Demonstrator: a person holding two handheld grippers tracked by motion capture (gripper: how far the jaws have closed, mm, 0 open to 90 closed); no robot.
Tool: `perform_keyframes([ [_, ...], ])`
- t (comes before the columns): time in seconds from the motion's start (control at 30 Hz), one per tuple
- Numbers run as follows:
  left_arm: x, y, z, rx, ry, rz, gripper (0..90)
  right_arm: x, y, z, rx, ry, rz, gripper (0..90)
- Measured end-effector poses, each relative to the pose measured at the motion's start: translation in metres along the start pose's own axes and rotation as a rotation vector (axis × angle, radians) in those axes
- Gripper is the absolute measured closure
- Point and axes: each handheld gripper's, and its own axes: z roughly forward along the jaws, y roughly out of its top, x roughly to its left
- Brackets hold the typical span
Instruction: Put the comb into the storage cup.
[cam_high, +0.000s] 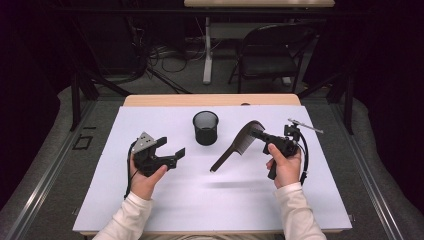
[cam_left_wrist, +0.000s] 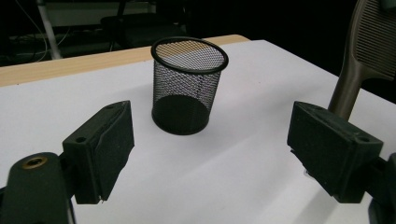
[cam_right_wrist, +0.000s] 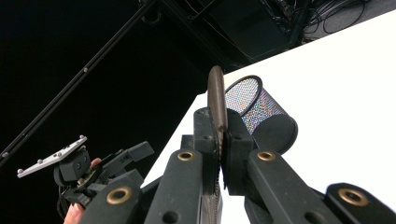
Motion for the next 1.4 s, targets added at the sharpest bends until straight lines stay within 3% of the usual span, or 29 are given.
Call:
perform_keyframes([
  [0.13, 0.003, 0.000, -0.002, 0.020, 0.000, 0.015, 15.5, -0.001, 0.001, -0.002, 0.004, -0.007, -0.004, 86.9],
  [0.27, 0.003, -0.001, -0.005, 0.058, 0.010, 0.086, 15.6, -0.001, 0.001, -0.003, -0.001, -0.006, -0.002, 86.9],
  [0.43, 0.005, -0.002, -0.006, 0.061, -0.032, 0.105, 15.7, -0.002, 0.002, -0.004, -0.006, -0.007, -0.008, 86.9],
  [0.77, 0.009, -0.003, -0.009, 0.052, -0.039, 0.106, 15.9, -0.002, 0.003, -0.006, -0.017, -0.016, -0.010, 86.9],
  [0.97, 0.012, -0.003, -0.010, 0.058, -0.009, 0.097, 15.9, -0.003, 0.004, -0.008, -0.029, -0.016, -0.013, 86.9],
  [1.17, 0.015, -0.003, -0.011, 0.061, -0.030, 0.086, 15.9, -0.004, 0.005, -0.010, -0.036, -0.027, -0.024, 86.9],
  [1.4, 0.018, -0.003, -0.013, 0.050, -0.020, 0.072, 15.9, -0.004, 0.004, -0.010, -0.040, -0.039, -0.037, 86.9],
])
